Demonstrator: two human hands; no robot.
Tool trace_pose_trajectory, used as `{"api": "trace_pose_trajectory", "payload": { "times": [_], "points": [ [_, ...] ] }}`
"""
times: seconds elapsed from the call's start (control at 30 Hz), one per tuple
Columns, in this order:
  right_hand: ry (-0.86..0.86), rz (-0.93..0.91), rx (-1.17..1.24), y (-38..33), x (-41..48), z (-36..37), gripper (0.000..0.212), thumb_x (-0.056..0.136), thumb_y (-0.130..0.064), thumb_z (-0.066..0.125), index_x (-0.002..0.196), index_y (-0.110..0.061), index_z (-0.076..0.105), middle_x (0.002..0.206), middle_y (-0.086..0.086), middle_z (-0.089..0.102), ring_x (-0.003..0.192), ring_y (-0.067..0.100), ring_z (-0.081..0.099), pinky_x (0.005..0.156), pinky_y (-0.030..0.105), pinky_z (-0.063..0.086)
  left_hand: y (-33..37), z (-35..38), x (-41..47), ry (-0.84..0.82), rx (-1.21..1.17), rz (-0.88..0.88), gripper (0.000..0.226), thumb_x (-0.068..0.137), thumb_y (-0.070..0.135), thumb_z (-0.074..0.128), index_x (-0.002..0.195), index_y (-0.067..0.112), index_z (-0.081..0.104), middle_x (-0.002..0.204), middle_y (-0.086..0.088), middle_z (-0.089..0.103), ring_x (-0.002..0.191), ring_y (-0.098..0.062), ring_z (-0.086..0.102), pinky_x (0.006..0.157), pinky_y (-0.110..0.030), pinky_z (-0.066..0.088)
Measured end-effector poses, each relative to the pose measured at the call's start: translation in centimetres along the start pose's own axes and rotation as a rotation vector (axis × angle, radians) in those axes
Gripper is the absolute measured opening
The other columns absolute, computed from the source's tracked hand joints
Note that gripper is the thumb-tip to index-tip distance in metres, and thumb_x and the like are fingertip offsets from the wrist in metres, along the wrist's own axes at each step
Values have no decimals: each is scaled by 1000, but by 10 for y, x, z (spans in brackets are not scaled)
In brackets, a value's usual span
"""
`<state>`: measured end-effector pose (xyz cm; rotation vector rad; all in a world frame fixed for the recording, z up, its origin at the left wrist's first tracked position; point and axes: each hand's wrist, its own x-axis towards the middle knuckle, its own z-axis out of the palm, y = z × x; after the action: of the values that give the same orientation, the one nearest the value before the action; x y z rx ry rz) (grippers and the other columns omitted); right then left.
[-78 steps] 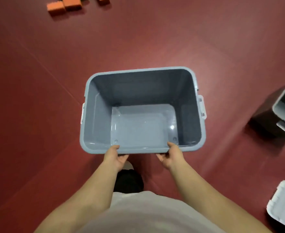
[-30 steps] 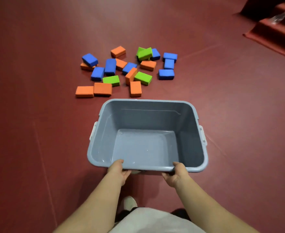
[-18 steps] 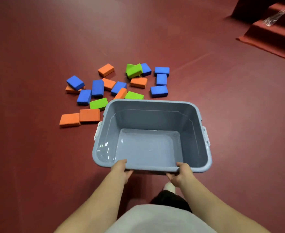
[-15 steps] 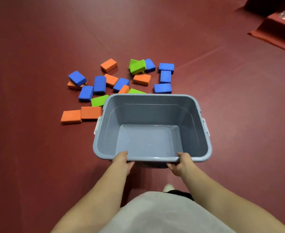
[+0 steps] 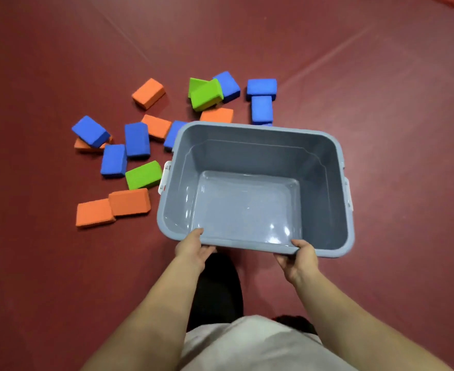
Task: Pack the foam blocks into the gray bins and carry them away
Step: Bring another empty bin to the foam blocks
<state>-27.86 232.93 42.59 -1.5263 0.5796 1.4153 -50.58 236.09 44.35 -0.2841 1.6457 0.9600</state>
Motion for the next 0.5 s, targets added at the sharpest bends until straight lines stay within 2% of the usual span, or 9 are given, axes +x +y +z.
{"api": "trace_pose_trajectory", "payload": {
  "times": [0.07, 0.17, 0.2, 0.27, 0.33, 0.37, 0.43, 0.5],
  "points": [
    [62, 9, 86, -8, 24, 20, 35, 85, -8, 54, 120, -10, 61, 97, 8, 71, 84, 25, 69, 67, 42, 62, 22, 44, 31, -27, 120, -23, 36, 88, 0, 65, 124, -2, 58, 108, -20, 69, 89, -32, 69, 55, -35, 60],
    [120, 25, 200, -17, 57, 44, 26, 87, -18, 57, 113, -15, 59, 74, 4, 69, 64, 19, 64, 60, 40, 62, 30, 103, 77, -90, 276, -74, 34, 86, -1, 67, 120, -2, 61, 103, -19, 71, 91, -33, 70, 62, -38, 61],
    [114, 71, 208, -21, 86, 57, 26, 88, -20, 59, 113, -14, 59, 79, 7, 69, 66, 21, 66, 61, 42, 62, 26, 131, 104, -111, 320, -111, 33, 86, 0, 67, 118, -1, 63, 103, -19, 72, 91, -34, 71, 64, -38, 61],
    [32, 172, 252, -24, 118, 72, 36, 84, -17, 67, 118, -9, 59, 102, 18, 72, 86, 34, 72, 71, 51, 61, 18, 167, 133, -140, 356, -125, 27, 87, -1, 64, 113, 1, 65, 102, -20, 73, 92, -34, 72, 59, -35, 61],
    [21, 207, 268, -29, 168, 93, 50, 63, -8, 81, 109, -4, 61, 99, 21, 72, 85, 39, 73, 74, 52, 60, 3, 208, 177, -181, 381, -137, 22, 88, -4, 61, 109, 3, 66, 103, -20, 73, 95, -35, 71, 59, -35, 61],
    [13, 193, 287, -31, 197, 100, 64, 44, -5, 88, 102, -4, 61, 95, 20, 72, 82, 37, 74, 73, 51, 61, -7, 227, 199, -209, 386, -143, 21, 89, -3, 61, 108, 3, 66, 104, -19, 73, 96, -34, 71, 62, -35, 62],
    [1, 173, 340, -36, 257, 114, 93, 13, 0, 93, 101, -6, 61, 102, 17, 73, 87, 35, 75, 71, 50, 61, -24, 262, 248, -252, 426, -147, 21, 90, 0, 63, 111, 3, 66, 106, -18, 73, 97, -33, 71, 63, -34, 62],
    [-9, 167, 394, -41, 322, 126, 99, 9, 1, 91, 103, -8, 61, 109, 15, 72, 91, 35, 74, 69, 49, 62, -39, 298, 303, -264, 464, -133, 25, 90, 3, 65, 115, 1, 65, 108, -18, 72, 98, -33, 71, 61, -32, 61]
  ]
}}
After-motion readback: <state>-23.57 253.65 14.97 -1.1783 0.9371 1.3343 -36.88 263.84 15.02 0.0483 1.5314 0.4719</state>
